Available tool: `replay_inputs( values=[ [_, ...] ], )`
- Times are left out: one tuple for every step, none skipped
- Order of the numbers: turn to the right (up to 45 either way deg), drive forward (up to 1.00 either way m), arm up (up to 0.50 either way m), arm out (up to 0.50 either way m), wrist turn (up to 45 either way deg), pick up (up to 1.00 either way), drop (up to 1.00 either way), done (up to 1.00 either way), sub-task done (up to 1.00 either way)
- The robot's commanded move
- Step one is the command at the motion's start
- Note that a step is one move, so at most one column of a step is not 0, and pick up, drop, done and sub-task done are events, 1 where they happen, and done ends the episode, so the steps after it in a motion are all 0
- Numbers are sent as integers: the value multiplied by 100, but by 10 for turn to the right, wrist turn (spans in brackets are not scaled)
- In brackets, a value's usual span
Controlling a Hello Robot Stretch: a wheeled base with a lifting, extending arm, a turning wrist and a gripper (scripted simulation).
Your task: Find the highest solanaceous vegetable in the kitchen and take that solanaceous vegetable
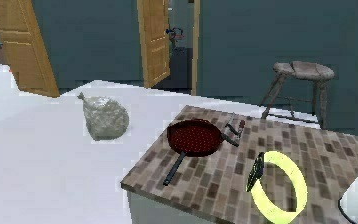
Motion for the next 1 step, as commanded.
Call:
replay_inputs(
  values=[
    [0,0,0,0,450,0,0,0,0]
  ],
)
